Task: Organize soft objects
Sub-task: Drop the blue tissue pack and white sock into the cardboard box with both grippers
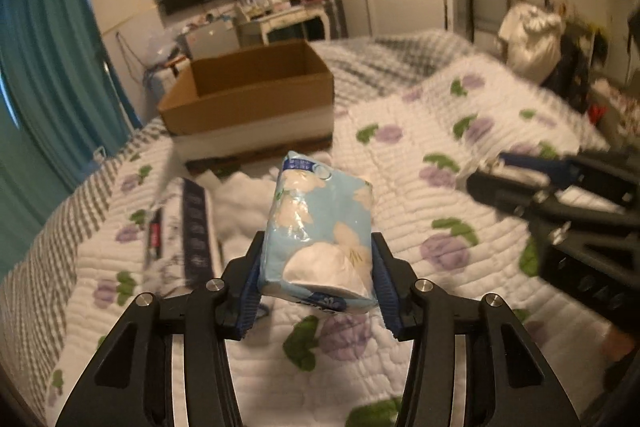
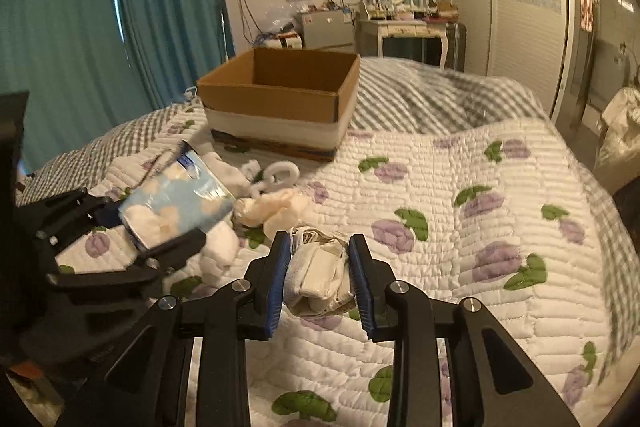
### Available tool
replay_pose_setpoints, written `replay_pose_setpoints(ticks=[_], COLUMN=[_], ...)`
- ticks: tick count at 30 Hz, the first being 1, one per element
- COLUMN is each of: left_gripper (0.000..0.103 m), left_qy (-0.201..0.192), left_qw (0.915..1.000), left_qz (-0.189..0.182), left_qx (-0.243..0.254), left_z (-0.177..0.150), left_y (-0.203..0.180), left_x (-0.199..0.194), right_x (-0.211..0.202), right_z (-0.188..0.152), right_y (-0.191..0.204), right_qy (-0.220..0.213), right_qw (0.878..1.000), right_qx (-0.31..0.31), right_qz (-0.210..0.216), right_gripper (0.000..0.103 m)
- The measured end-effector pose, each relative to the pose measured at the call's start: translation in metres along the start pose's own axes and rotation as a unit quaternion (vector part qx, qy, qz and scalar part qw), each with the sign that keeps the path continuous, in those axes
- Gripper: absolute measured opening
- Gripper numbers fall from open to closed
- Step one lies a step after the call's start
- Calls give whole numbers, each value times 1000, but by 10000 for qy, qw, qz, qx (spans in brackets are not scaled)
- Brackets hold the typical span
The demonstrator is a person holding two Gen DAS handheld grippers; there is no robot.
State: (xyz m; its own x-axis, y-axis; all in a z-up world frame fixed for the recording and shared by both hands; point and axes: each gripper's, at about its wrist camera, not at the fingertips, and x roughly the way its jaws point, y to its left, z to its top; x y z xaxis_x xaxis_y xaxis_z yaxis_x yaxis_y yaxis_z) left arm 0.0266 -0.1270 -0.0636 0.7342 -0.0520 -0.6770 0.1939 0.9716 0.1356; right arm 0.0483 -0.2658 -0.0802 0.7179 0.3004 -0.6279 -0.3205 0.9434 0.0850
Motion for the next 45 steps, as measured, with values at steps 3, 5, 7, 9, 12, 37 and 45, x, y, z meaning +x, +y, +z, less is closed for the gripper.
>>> replay_pose_setpoints(ticks=[3, 5, 7, 9, 12, 37, 45], left_gripper=[48, 48, 48, 48, 48, 52, 79], left_qy=[-120, -222, -333, -440, -589, -171, -38], left_qw=[9996, 9988, 9980, 9973, 9964, 9969, 9955], left_qz=[-139, -218, -261, -248, -202, 111, 385], left_qx=[-235, -366, -460, -525, -584, -753, -868], left_z=[8, 16, 25, 35, 53, 176, 169], left_y=[10, 19, 28, 38, 53, 138, 140], left_x=[-18, -29, -38, -44, -47, 175, 165], right_x=[-14, -23, -31, -36, -40, 211, 192], right_z=[10, 19, 32, 48, 78, 238, 236], right_y=[11, 15, 20, 22, 25, -13, -31], right_qy=[-167, -295, -434, -561, -773, -550, -650], right_qw=[9997, 9993, 9985, 9975, 9953, 9978, 9977], right_qx=[-151, -221, -304, -380, -512, -85, 95], right_qz=[15, 55, 114, 179, 269, 371, 172], right_gripper=[30, 30, 30, 30, 30, 31, 66])
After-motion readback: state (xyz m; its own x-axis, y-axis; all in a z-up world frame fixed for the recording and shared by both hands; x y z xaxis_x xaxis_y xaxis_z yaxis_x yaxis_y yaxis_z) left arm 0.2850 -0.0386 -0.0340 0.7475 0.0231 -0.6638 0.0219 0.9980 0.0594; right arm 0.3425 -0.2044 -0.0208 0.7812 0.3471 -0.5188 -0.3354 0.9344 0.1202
